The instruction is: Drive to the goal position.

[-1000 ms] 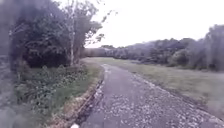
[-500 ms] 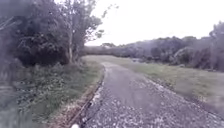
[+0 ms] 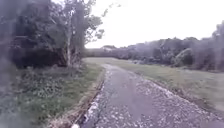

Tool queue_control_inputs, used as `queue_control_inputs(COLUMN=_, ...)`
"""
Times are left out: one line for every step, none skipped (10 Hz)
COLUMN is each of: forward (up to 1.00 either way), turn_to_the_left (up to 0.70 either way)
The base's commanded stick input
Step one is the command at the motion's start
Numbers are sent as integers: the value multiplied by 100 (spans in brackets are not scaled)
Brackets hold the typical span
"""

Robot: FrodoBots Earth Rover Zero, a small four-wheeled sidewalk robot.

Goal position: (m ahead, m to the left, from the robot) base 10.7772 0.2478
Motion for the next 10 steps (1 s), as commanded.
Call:
queue_control_inputs(forward=70, turn_to_the_left=-35)
queue_control_inputs(forward=70, turn_to_the_left=-35)
queue_control_inputs(forward=70, turn_to_the_left=-35)
queue_control_inputs(forward=70, turn_to_the_left=-20)
queue_control_inputs(forward=70, turn_to_the_left=-4)
queue_control_inputs(forward=70, turn_to_the_left=0)
queue_control_inputs(forward=70, turn_to_the_left=0)
queue_control_inputs(forward=70, turn_to_the_left=0)
queue_control_inputs(forward=70, turn_to_the_left=0)
queue_control_inputs(forward=70, turn_to_the_left=0)
